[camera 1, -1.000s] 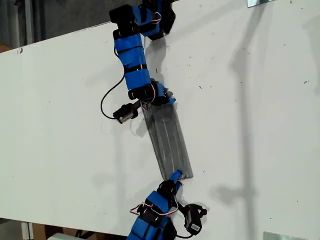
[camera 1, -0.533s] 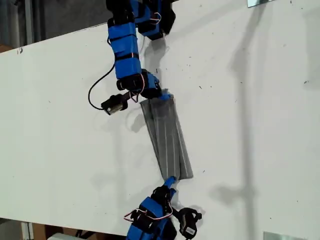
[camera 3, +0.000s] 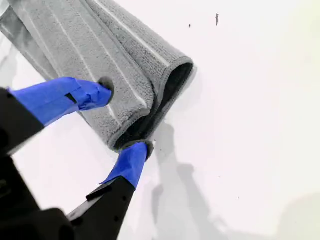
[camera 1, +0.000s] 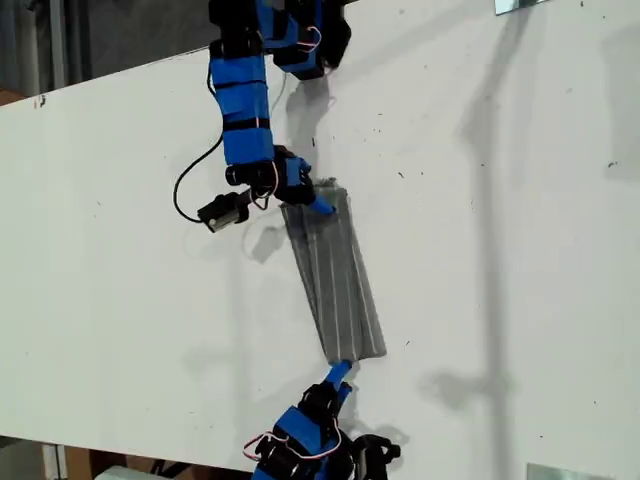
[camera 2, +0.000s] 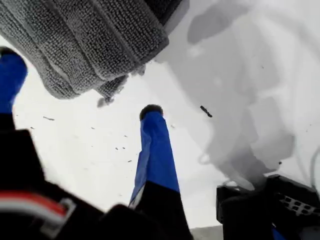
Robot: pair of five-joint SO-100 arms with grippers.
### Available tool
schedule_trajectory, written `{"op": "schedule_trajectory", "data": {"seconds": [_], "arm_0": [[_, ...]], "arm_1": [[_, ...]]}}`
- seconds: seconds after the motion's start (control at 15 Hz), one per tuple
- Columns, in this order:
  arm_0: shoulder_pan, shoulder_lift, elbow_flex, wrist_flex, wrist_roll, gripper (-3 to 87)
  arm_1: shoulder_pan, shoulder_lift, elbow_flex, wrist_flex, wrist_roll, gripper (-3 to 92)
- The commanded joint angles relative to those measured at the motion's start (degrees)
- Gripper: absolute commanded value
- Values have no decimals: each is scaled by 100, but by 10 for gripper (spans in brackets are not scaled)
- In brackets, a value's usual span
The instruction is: Grasp corners of a square towel and fold twice.
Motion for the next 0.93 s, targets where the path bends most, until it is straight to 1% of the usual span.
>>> {"op": "schedule_trajectory", "data": {"seconds": [0.0,0.13,0.33,0.4,0.47,0.53,0.73,0.87], "arm_0": [[-70,712,448,-53,-211,203],[18,1063,765,-97,-387,203],[97,1037,993,-343,-475,203],[176,1046,1063,-404,-545,203],[246,1046,1143,-483,-615,203],[246,1046,1248,-589,-624,203],[237,1037,1248,-650,-598,203],[185,1011,1327,-738,-554,203]], "arm_1": [[237,-316,-53,-369,-237,498],[483,-773,-70,-606,-404,485],[923,-1424,-62,-949,-694,426],[1002,-1687,-97,-1002,-756,390],[1063,-1942,-158,-949,-756,140],[1125,-1969,-18,-984,-686,-1],[1151,-1450,949,-1055,-123,-1],[1187,-668,2004,-1143,352,-1]]}}
